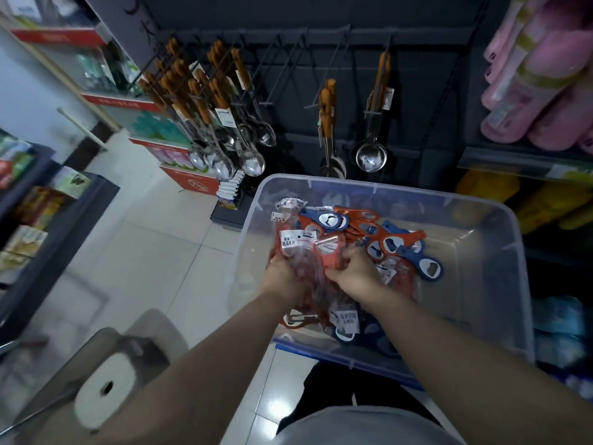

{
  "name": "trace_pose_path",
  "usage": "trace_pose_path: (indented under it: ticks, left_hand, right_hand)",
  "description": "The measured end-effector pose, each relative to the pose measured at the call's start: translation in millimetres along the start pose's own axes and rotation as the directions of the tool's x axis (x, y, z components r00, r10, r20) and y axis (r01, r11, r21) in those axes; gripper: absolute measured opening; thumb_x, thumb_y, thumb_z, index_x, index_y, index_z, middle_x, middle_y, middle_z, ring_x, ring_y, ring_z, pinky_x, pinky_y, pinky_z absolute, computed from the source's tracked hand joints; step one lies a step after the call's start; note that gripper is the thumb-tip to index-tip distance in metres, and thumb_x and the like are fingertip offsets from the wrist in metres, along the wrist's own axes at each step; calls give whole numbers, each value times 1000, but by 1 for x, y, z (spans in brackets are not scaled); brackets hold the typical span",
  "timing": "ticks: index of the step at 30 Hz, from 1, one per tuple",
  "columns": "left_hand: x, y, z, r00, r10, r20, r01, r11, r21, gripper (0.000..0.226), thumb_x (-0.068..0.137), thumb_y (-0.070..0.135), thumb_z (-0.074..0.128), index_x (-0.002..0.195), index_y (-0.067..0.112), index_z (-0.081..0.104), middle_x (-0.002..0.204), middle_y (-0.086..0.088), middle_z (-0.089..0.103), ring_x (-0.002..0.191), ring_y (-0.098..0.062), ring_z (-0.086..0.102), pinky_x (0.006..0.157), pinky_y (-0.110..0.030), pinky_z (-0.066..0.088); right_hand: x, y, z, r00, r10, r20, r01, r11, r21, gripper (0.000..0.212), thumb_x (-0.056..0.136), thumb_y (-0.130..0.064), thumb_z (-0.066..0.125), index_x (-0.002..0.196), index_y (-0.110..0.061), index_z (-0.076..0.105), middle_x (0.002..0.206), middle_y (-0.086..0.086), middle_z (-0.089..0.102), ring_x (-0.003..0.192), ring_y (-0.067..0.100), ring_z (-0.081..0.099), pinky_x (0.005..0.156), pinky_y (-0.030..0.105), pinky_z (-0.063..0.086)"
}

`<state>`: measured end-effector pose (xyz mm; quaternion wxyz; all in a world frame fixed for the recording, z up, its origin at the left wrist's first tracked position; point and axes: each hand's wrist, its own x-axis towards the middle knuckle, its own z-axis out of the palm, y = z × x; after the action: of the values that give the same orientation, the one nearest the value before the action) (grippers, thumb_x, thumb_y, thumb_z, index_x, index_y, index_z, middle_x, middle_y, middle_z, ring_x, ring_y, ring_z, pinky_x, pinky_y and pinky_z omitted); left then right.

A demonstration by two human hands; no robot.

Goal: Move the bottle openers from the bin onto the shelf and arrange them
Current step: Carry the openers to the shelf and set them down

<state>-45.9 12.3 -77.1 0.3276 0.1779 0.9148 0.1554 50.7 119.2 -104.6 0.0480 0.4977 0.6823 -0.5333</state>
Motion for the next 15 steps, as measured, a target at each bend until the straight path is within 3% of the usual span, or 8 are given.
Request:
trace_pose_path:
  ticks: [3, 5, 8, 10, 12, 13, 15]
  left_hand:
    - [1, 0, 3, 999, -28, 47, 27, 999, 25, 34, 86, 30, 68, 116, 15, 61, 111, -7, 67, 89, -20, 59, 76, -26, 43]
    - [3, 1, 5, 999, -35, 23, 35, 999, 7, 36, 88, 37, 60, 118, 18, 59, 113, -8, 66, 97, -25, 62, 82, -30, 46]
    - [5, 5, 9, 997, -76, 0, 76, 994, -76, 52, 76, 39, 63, 123, 18, 55, 116, -9, 65, 104, -32, 62, 94, -42, 51]
    - [6, 9, 10, 996, -87, -15, 86, 995, -59, 64, 73, 39, 70, 126, 12, 49, 117, -10, 63, 106, -34, 61, 96, -46, 50]
    - [6, 14, 9, 997, -78, -13, 77, 997, -14, 71, 66, 43, 75, 123, 10, 49, 114, -11, 63, 106, -34, 61, 95, -46, 50]
    - [5, 17, 7, 998, -63, -1, 63, 998, 21, 65, 64, 45, 74, 116, 12, 55, 110, -10, 66, 102, -33, 62, 93, -44, 52]
    - [2, 23, 2, 1000, -11, 1, 11, 998, 69, 45, 67, 45, 71, 100, 16, 65, 97, -8, 69, 92, -30, 65, 87, -41, 55]
  right_hand:
    - [0, 13, -26, 997, -16, -80, -2, 976, -218, 19, 87, -37, 63, 101, -26, 56, 96, -2, 64, 86, 22, 63, 79, 37, 52]
    - [-2, 25, -50, 985, -54, -166, -14, 922, -387, 24, 90, -43, 55, 102, -23, 57, 95, 1, 64, 89, 27, 62, 75, 34, 49]
    - [-7, 47, -74, 966, -41, -255, -95, 862, -497, 41, 89, -51, 46, 109, -17, 57, 110, 13, 58, 104, 35, 56, 87, 43, 49]
    - [-11, 59, -78, 966, 43, -255, -160, 873, -461, 54, 88, -62, 39, 104, -14, 58, 111, 17, 57, 102, 35, 57, 88, 45, 51]
    - [-14, 68, -76, 964, 78, -255, -155, 941, -301, 49, 82, -61, 51, 90, -13, 56, 99, 16, 64, 87, 32, 63, 77, 42, 55]
    - [-17, 69, -74, 962, 90, -259, -139, 974, -179, 38, 78, -52, 65, 86, -17, 51, 93, 13, 66, 81, 30, 64, 73, 41, 56]
    - [-24, 63, -73, 962, 115, -248, -114, 993, 17, 39, 72, -29, 82, 80, -24, 44, 84, 3, 64, 76, 23, 63, 72, 38, 54]
